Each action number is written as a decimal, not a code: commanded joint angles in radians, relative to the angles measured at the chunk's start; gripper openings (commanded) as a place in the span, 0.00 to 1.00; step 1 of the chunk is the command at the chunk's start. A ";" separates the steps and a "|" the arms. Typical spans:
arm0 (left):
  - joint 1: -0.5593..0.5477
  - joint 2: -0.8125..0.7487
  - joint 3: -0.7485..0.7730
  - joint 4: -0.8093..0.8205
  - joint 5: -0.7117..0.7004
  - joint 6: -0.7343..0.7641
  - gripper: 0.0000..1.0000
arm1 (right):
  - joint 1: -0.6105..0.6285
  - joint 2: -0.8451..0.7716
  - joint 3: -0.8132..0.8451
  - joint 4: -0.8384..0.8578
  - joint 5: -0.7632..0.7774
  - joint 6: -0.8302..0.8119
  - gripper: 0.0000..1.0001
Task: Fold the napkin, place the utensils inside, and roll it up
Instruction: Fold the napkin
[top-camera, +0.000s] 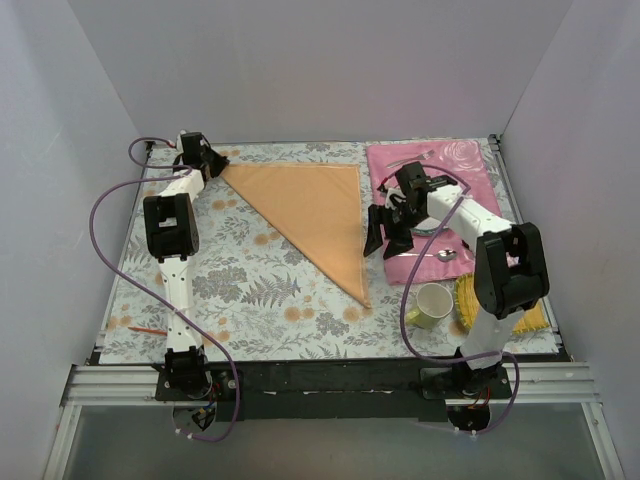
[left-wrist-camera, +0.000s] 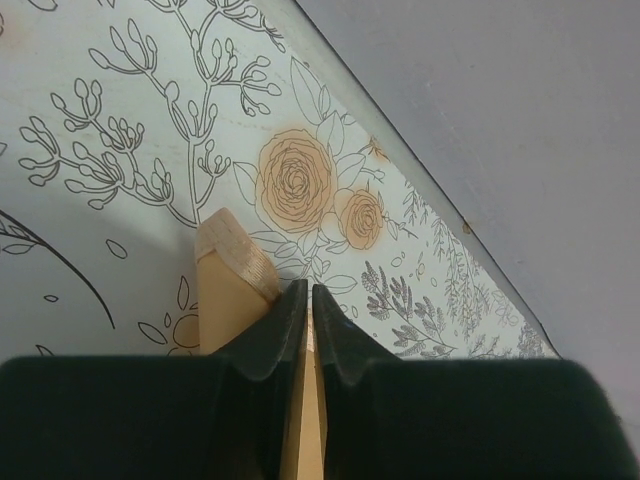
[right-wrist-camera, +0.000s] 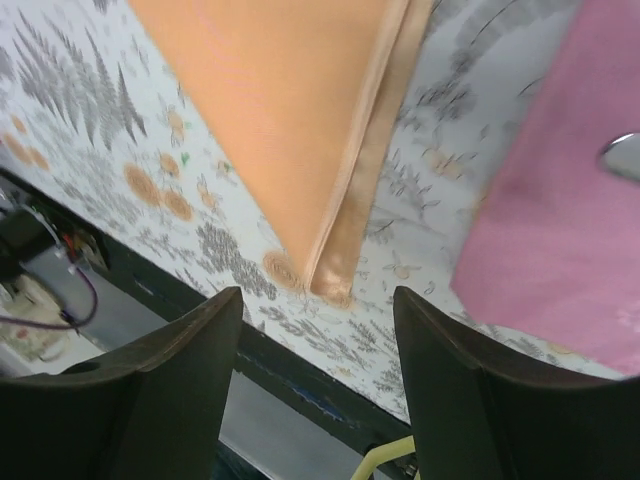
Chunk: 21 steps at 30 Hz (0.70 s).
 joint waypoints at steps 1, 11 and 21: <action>0.002 -0.055 0.048 -0.069 0.088 -0.005 0.11 | -0.079 0.116 0.223 0.043 0.036 0.063 0.71; -0.066 -0.204 0.016 -0.124 0.116 -0.013 0.42 | -0.122 0.376 0.566 0.039 -0.083 0.121 0.52; -0.250 -0.378 -0.271 -0.161 0.142 -0.056 0.31 | 0.038 -0.107 -0.074 0.065 -0.174 -0.009 0.67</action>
